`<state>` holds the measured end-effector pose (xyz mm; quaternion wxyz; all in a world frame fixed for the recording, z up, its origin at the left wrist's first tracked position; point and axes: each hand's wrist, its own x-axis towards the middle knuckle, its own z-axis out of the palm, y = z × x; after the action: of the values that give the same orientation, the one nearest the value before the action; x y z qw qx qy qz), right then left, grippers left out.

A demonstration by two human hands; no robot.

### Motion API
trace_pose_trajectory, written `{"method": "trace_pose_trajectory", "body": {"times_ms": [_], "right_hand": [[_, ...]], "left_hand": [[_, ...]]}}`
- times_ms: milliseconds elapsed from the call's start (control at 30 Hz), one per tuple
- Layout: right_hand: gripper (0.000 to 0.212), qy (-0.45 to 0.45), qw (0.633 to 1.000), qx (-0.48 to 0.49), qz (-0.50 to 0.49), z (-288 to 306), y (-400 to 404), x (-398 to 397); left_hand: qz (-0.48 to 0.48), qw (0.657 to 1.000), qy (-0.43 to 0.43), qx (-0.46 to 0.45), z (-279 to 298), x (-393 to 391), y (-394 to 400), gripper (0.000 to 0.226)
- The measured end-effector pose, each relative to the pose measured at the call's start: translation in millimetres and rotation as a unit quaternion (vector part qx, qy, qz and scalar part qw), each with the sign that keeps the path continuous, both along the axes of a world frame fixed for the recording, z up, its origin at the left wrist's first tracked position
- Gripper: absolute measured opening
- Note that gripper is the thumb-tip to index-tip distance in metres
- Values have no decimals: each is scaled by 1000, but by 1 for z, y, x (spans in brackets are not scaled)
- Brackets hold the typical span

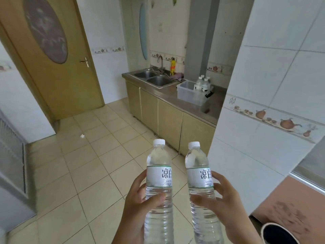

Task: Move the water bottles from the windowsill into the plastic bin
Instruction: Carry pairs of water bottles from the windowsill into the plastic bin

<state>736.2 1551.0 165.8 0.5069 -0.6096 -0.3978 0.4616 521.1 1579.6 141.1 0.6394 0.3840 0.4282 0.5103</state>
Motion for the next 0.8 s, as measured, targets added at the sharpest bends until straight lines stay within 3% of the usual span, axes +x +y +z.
{"method": "trace_pose_trajectory", "body": {"times_ms": [433,800], "right_hand": [[76,8,1000,5,-26,11,272,3],[77,-2,997,16,-72,-6,496,80]], "left_hand": [[-54,998,-5,9,16,14,298,88],[-91,996,-5,12,4,84,520,91]]}}
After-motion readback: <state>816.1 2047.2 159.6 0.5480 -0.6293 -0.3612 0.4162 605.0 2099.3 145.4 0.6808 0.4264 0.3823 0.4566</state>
